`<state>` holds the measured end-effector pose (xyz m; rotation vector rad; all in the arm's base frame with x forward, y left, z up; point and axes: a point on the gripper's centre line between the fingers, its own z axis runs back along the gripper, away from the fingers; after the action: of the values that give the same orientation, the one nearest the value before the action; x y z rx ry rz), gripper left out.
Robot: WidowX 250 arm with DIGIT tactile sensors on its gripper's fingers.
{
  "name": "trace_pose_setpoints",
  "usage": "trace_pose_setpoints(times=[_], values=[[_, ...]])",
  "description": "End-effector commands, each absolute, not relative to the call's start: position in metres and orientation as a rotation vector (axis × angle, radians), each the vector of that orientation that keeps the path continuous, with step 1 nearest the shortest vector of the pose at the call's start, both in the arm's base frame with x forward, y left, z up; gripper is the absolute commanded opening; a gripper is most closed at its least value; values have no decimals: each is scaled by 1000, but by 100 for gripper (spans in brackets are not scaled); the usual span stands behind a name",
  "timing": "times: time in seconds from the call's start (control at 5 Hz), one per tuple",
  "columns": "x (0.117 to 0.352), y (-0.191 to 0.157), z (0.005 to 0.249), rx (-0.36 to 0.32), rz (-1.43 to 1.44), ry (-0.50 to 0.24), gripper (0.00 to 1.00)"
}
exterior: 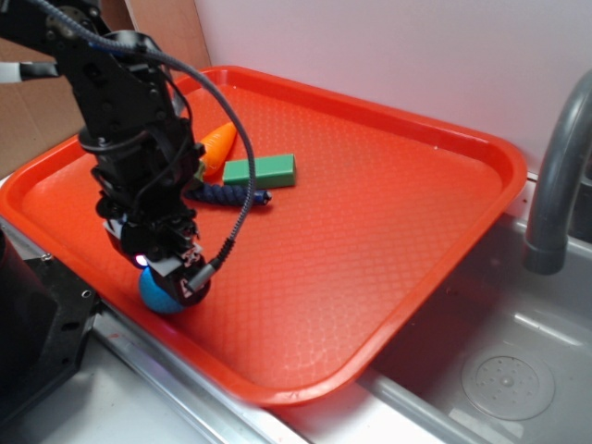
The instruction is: Grab the blue ball.
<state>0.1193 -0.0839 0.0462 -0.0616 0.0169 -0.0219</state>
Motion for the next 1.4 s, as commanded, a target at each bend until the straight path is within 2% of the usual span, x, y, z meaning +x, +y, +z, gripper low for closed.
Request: trace_pose_setpoints(times=[0.0,0.6,0.8,1.0,1.2], values=[[120,-82,46,-73,-5,6,100],[114,-71,25,-12,0,55,100],[114,-70,24,3,8,57,0],[114,-68,28,3,4,47,0],[116,-62,50,51,-27,38,0]])
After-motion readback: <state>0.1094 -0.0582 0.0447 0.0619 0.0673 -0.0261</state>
